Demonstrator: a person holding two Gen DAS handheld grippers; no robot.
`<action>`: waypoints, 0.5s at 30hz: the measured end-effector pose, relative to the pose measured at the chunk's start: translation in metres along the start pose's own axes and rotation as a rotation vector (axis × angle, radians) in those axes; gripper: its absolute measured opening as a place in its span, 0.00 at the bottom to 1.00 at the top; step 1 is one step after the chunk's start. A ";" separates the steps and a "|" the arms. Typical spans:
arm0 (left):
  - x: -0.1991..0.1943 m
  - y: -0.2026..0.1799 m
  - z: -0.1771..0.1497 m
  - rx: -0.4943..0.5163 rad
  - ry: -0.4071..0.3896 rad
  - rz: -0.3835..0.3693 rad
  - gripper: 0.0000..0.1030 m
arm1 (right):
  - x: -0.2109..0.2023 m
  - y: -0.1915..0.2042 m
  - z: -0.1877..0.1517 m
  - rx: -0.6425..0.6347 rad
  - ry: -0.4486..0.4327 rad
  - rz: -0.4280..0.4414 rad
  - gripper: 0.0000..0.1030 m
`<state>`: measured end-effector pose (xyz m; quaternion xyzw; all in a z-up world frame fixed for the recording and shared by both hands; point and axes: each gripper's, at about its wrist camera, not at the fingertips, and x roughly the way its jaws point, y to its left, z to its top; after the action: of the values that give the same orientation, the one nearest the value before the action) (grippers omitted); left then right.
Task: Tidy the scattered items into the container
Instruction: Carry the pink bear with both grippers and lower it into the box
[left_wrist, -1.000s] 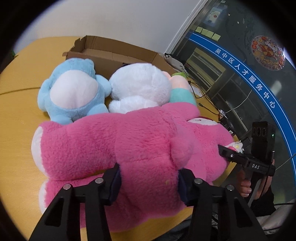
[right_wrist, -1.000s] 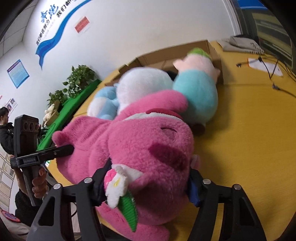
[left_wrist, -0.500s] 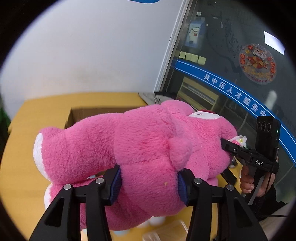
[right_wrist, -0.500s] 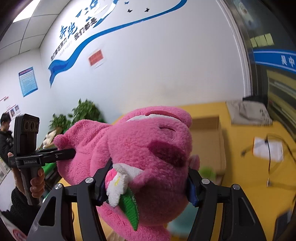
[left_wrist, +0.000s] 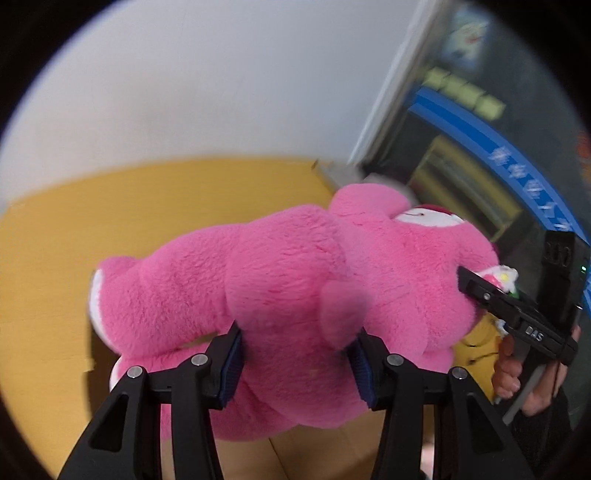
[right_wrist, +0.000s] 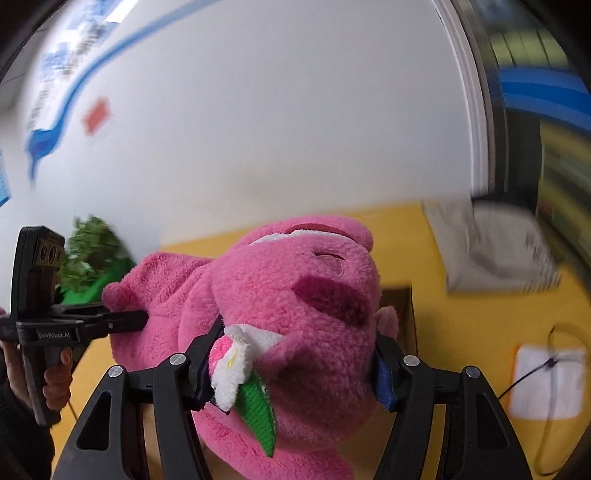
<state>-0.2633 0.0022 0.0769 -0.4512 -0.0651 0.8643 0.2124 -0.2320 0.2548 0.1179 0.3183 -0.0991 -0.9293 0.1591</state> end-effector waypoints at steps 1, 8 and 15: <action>0.026 0.010 -0.002 -0.012 0.042 0.011 0.40 | 0.028 -0.014 -0.009 0.039 0.054 -0.015 0.69; 0.076 0.020 -0.015 0.015 0.077 0.011 0.38 | 0.075 -0.052 -0.048 0.163 0.200 -0.085 0.80; 0.031 0.029 -0.028 0.006 0.036 0.060 0.49 | 0.058 -0.056 -0.042 0.094 0.197 -0.123 0.92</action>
<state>-0.2655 -0.0132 0.0286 -0.4677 -0.0451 0.8623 0.1889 -0.2622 0.2826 0.0373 0.4205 -0.1066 -0.8959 0.0956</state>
